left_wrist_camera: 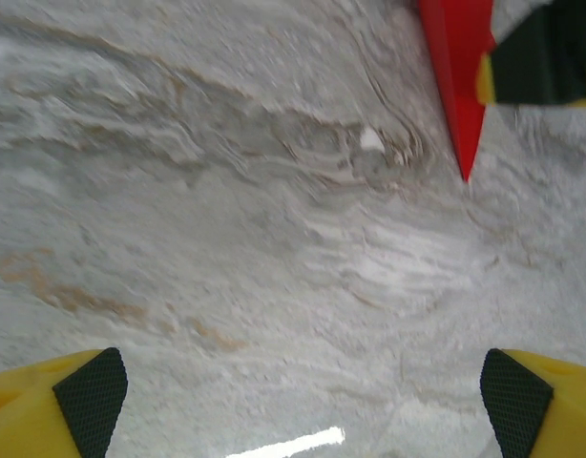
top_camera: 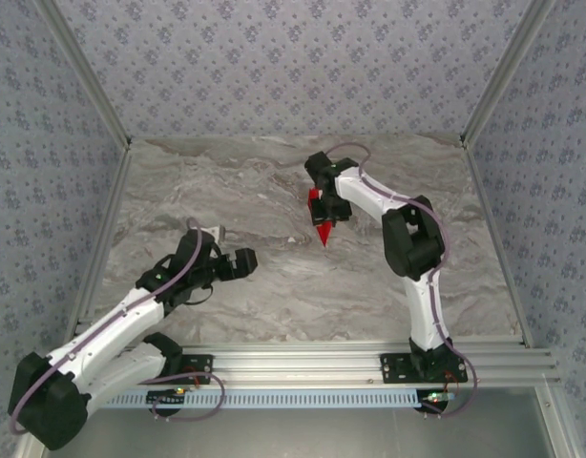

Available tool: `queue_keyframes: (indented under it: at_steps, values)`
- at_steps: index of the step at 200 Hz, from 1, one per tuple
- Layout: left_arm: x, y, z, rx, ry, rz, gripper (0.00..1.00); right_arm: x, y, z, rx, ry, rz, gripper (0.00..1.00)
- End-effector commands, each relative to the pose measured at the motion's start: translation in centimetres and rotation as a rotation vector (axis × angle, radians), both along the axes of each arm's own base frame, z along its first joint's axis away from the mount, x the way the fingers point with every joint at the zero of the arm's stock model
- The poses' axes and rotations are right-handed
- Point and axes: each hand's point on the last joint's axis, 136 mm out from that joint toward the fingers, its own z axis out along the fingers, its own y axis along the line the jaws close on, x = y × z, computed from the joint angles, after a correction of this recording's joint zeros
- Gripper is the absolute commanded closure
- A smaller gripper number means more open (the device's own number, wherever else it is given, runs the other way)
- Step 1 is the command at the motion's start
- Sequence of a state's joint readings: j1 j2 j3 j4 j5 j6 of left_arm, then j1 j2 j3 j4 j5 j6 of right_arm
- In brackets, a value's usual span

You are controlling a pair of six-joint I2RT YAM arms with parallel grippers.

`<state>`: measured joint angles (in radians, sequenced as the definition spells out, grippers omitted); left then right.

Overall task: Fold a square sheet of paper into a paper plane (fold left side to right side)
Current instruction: Place the paper plane at the center of the table, then reset both arms

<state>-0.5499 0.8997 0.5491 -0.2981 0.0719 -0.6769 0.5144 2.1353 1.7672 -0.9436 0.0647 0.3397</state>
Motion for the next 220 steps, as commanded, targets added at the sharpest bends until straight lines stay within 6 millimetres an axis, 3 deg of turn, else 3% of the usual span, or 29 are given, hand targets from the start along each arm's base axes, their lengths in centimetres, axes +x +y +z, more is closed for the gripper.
queue_keyframes:
  at_steps: [1, 27, 59, 92, 126, 151, 181, 220]
  values:
    - [2.5, 0.8, 3.2, -0.044, -0.084, 0.044, 0.02, -1.6, -1.5, 6.9, -0.004, -0.110, 0.031, 0.42]
    - [5.0, 4.6, 4.4, -0.019, -0.138, 0.186, 0.02, -3.2, -3.8, 10.5, 0.003, -0.248, 0.036, 0.26]
    - [7.0, 10.9, 5.5, 0.209, -0.250, 0.406, 0.02, -4.9, -10.6, 13.4, -0.075, -0.473, -0.065, 0.02]
    - [7.8, 15.1, 5.7, 0.482, -0.381, 0.503, 0.02, -6.3, -18.3, 12.7, -0.090, -0.643, -0.275, 0.00]
    - [7.4, 18.2, 3.9, 0.690, -0.404, 0.554, 0.02, -6.9, -25.2, 9.7, -0.058, -0.776, -0.515, 0.00]
    - [7.9, 19.0, 2.0, 0.700, -0.425, 0.526, 0.02, -6.4, -26.2, 7.0, -0.086, -0.891, -0.475, 0.00]
    - [8.7, 19.9, -0.6, 0.654, -0.452, 0.505, 0.02, -4.7, -26.0, 4.0, -0.078, -0.882, -0.430, 0.00]
    - [10.6, 18.6, -0.2, 0.610, -0.549, 0.410, 0.02, -2.6, -24.2, 4.8, -0.034, -0.996, -0.286, 0.00]
